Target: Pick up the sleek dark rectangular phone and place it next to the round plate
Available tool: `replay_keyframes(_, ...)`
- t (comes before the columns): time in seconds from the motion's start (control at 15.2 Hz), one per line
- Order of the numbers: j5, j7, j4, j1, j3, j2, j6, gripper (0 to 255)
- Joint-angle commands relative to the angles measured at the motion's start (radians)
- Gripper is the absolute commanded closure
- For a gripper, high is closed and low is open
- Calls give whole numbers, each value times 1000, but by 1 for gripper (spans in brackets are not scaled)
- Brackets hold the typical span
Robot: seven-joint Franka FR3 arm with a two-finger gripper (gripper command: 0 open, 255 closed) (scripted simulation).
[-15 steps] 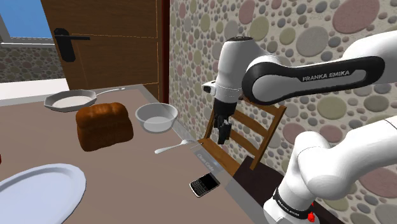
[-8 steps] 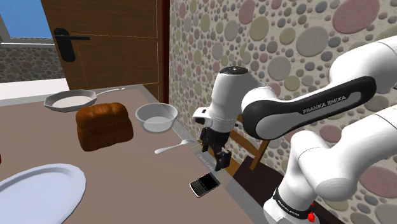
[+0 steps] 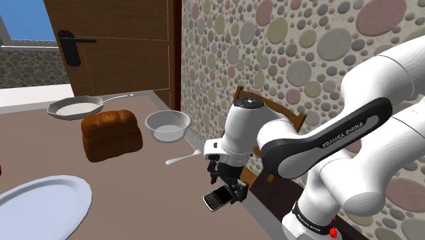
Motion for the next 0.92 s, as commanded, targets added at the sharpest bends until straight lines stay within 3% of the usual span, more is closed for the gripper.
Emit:
replay_keyframes(0.0,0,-2,-14,0,1,24,39,0)
replay_keyframes(0.2,-1,-1,-28,-2,2,60,90,0)
replay_keyframes(0.66,-1,-1,-28,-2,2,60,89,0)
replay_keyframes(0.73,-1,-1,-28,-2,2,60,89,255)
replay_keyframes(0.86,-1,-1,-28,-1,2,60,89,255)
